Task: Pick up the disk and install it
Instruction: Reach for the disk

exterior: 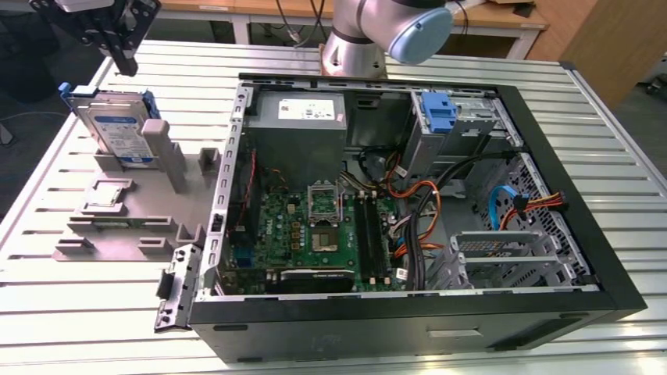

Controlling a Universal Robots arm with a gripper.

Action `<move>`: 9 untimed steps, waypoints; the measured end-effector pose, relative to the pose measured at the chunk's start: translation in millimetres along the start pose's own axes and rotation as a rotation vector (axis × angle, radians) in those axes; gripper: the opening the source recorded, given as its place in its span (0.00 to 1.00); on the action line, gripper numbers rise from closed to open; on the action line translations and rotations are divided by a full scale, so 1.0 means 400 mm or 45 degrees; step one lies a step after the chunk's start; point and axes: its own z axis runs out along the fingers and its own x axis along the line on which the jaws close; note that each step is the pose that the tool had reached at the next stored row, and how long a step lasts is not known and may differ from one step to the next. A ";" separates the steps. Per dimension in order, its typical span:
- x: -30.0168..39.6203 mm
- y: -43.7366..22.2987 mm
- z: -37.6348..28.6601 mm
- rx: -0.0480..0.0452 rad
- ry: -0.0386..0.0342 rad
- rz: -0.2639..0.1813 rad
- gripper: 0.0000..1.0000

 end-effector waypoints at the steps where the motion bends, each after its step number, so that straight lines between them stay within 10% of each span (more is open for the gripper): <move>1: 0.003 0.001 0.000 0.000 0.0000 0.000 0.10; 9: 0.026 0.005 0.002 0.000 0.0000 0.000 0.10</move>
